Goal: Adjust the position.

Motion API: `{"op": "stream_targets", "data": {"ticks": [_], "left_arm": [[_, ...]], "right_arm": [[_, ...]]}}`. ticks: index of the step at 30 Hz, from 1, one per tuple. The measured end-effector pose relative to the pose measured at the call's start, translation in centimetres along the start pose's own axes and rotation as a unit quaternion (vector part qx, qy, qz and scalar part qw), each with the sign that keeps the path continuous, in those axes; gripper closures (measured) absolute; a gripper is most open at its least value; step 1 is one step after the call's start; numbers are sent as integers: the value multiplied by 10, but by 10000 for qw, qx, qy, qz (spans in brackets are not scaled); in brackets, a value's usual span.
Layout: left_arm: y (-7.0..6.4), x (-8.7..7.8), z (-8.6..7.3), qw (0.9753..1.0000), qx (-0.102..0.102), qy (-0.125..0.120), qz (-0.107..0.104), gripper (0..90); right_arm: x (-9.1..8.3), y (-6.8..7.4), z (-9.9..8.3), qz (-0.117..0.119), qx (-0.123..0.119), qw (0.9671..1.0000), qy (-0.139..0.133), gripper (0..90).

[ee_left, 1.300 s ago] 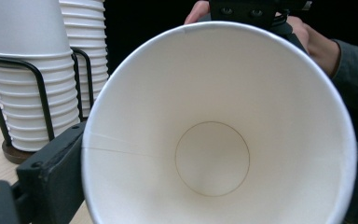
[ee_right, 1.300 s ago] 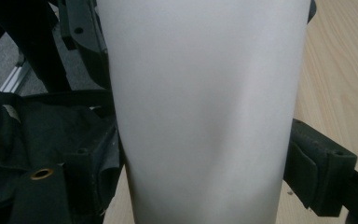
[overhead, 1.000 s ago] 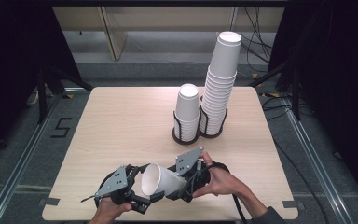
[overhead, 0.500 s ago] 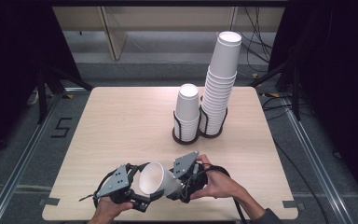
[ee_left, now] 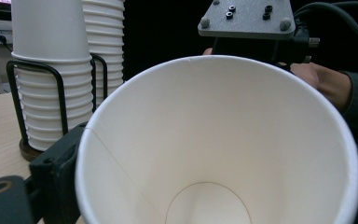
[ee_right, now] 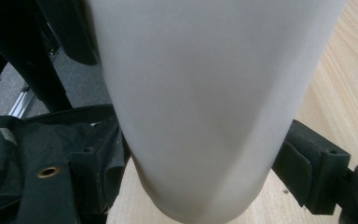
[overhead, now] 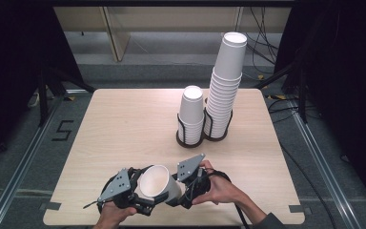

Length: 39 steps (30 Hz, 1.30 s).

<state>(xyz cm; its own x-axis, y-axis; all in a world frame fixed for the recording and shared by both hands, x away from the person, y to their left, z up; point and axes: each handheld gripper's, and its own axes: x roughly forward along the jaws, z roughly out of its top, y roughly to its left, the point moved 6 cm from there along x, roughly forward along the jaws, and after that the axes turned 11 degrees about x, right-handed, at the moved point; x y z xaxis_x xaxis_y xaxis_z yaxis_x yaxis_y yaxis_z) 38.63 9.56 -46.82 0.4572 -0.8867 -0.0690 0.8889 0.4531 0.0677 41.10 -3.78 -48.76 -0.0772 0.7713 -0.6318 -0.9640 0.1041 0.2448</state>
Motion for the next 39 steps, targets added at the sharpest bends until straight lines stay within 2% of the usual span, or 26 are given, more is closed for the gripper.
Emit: {"op": "stream_targets", "data": {"ticks": [2, 4, 6, 8, 10, 11, 12, 13, 15, 17, 18, 20, 22, 23, 25, 26, 27, 28, 29, 30, 31, 32, 34, 35, 37, 39], "left_arm": [[1, 0, 0, 10000, 16, 73, -3, 89], [2, -1, 1, 9999, 21, 93, 56, 98], [5, -2, 1, 9996, 80, 190, 187, 99], [8, -4, 0, 9990, 163, 280, 297, 99], [14, -6, 0, 9978, 221, 383, 496, 98], [18, -7, 0, 9966, 227, 452, 643, 98], [21, -9, -1, 9953, 245, 547, 756, 98], [24, -9, -1, 9941, 307, 570, 872, 97], [31, -12, -4, 9900, 375, 804, 1101, 97], [37, -15, -6, 9866, 339, 923, 1301, 96], [41, -16, -7, 9852, 326, 964, 1382, 96], [47, -18, -9, 9813, 310, 1070, 1570, 96], [53, -20, -12, 9769, 324, 1187, 1749, 96], [56, -22, -13, 9746, 338, 1259, 1821, 96], [62, -23, -14, 9719, 366, 1279, 1943, 96], [64, -24, -14, 9713, 367, 1276, 1975, 96], [67, -26, -14, 9693, 352, 1325, 2043, 96], [69, -26, -14, 9690, 348, 1286, 2080, 96], [72, -28, -14, 9665, 353, 1341, 2160, 96], [74, -29, -14, 9657, 324, 1349, 2196, 96], [76, -31, -14, 9638, 312, 1398, 2248, 96], [79, -32, -13, 9631, 293, 1393, 2284, 96], [83, -33, -14, 9622, 311, 1390, 2321, 96], [85, -34, -15, 9601, 289, 1476, 2359, 95], [89, -34, -17, 9583, 265, 1511, 2411, 95], [92, -34, -19, 9574, 234, 1544, 2430, 95]], "right_arm": [[1, -1, 0, -61, -12, 10000, 5, 235], [1, -2, 0, -3, 131, 9999, -43, 217], [1, -5, -2, -134, 240, 9996, 32, 151], [-2, -8, -5, -253, 286, 9992, 66, 172], [-8, -12, -7, -382, 344, 9987, 58, 162], [-10, -14, -8, -457, 372, 9982, 57, 167], [-15, -18, -11, -659, 415, 9969, 69, 165], [-19, -20, -13, -764, 483, 9959, 46, 166], [-28, -25, -16, -1012, 589, 9931, -58, 177], [-36, -28, -21, -1215, 616, 9906, -90, 184], [-40, -29, -23, -1337, 720, 9883, -103, 182], [-44, -31, -26, -1405, 746, 9872, -138, 194], [-50, -33, -31, -1612, 880, 9828, -216, 191], [-52, -34, -33, -1632, 888, 9823, -229, 195], [-56, -35, -36, -1743, 952, 9797, -261, 198], [-58, -36, -39, -1771, 965, 9791, -252, 197], [-59, -36, -40, -1778, 975, 9789, -257, 199], [-61, -37, -42, -1819, 1026, 9775, -294, 198], [-62, -38, -43, -1841, 1031, 9770, -294, 197], [-64, -38, -46, -1894, 1057, 9758, -284, 197], [-65, -38, -48, -1937, 1131, 9741, -297, 195], [-66, -39, -50, -1959, 1109, 9738, -318, 190], [-69, -39, -54, -2043, 1212, 9709, -312, 188], [-70, -40, -55, -2076, 1177, 9706, -319, 185], [-73, -41, -59, -2101, 1220, 9695, -335, 187], [-75, -41, -62, -2187, 1306, 9664, -344, 182]]}}
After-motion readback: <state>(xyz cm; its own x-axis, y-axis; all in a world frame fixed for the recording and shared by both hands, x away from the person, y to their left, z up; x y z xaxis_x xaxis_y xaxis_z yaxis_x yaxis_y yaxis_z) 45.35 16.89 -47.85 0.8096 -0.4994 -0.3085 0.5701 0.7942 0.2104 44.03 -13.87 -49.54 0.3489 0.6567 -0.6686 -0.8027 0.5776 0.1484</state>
